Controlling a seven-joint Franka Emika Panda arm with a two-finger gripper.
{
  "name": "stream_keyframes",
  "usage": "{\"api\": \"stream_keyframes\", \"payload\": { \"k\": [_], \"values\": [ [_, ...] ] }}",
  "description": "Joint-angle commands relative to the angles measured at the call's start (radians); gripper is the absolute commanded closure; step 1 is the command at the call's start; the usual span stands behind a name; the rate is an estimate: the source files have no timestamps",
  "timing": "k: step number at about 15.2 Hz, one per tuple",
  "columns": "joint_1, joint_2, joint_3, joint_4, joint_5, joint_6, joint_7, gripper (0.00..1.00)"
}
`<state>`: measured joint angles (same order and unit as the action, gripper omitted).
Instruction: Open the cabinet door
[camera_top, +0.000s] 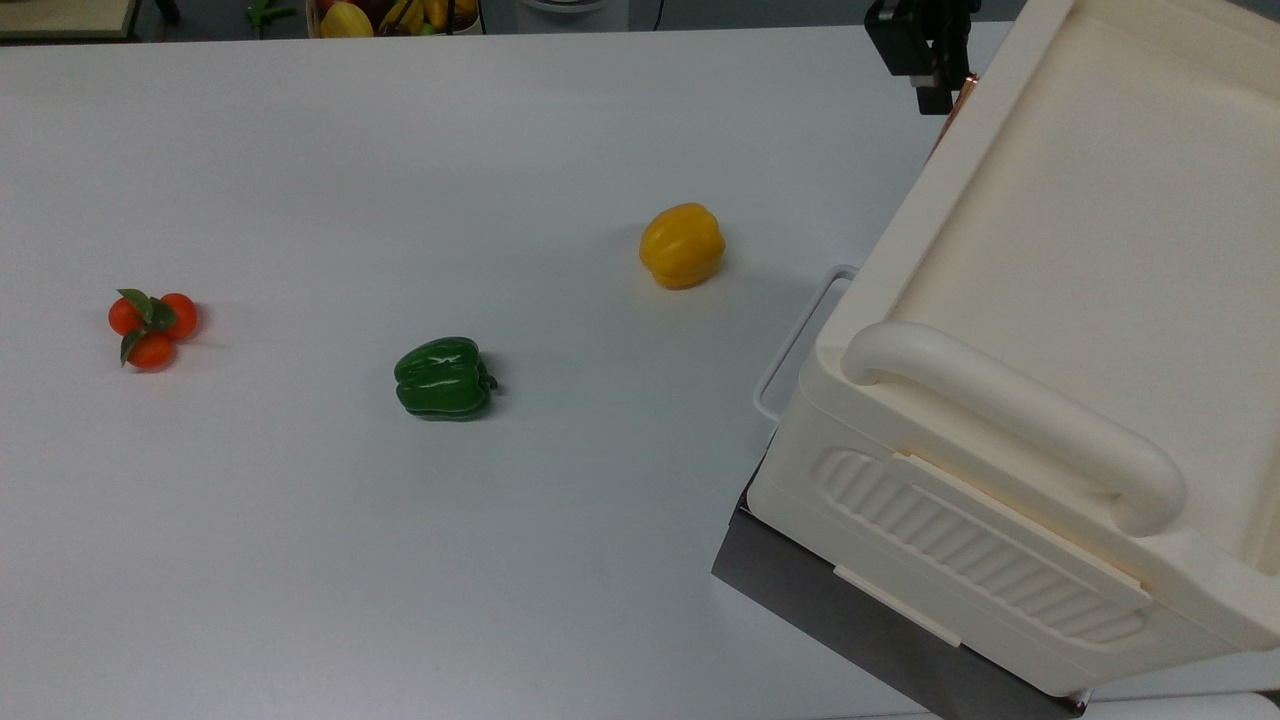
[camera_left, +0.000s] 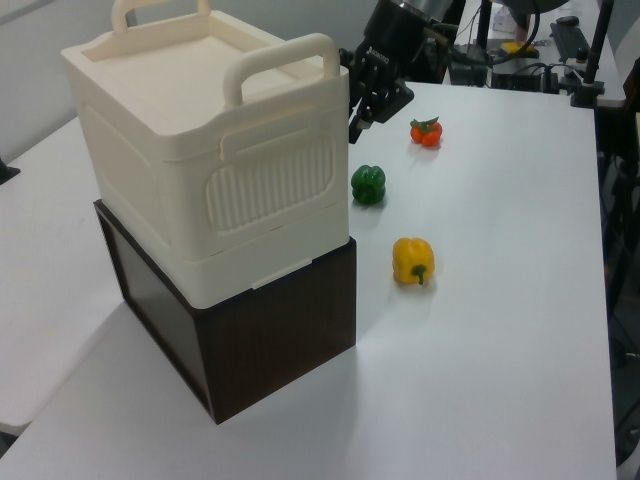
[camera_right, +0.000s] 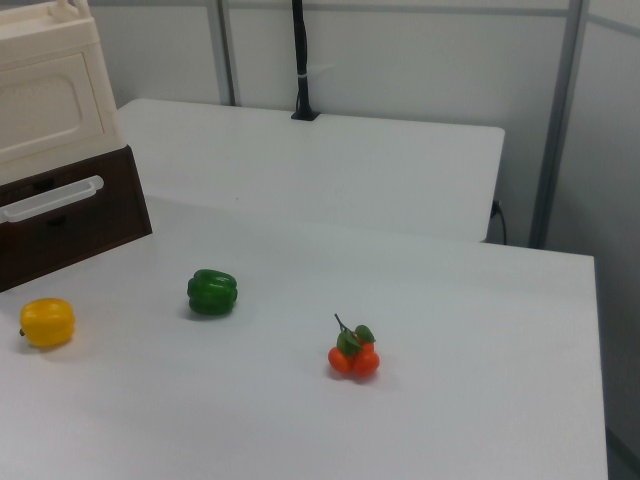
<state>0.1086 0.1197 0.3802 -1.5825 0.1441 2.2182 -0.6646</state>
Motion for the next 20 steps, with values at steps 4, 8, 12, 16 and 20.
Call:
{"api": "stream_keyframes", "payload": {
  "k": [4,8,12,16,20],
  "values": [
    [-0.003,0.009,0.011,-0.014,0.008,0.074,-0.010,0.75],
    [-0.003,0.008,0.017,-0.019,0.006,0.072,-0.010,1.00],
    [-0.007,0.002,0.023,-0.020,0.009,0.058,-0.009,1.00],
    [-0.032,-0.025,0.023,-0.030,0.014,-0.007,-0.010,1.00],
    [-0.055,-0.051,0.023,-0.031,0.017,-0.092,-0.010,1.00]
  ]
}}
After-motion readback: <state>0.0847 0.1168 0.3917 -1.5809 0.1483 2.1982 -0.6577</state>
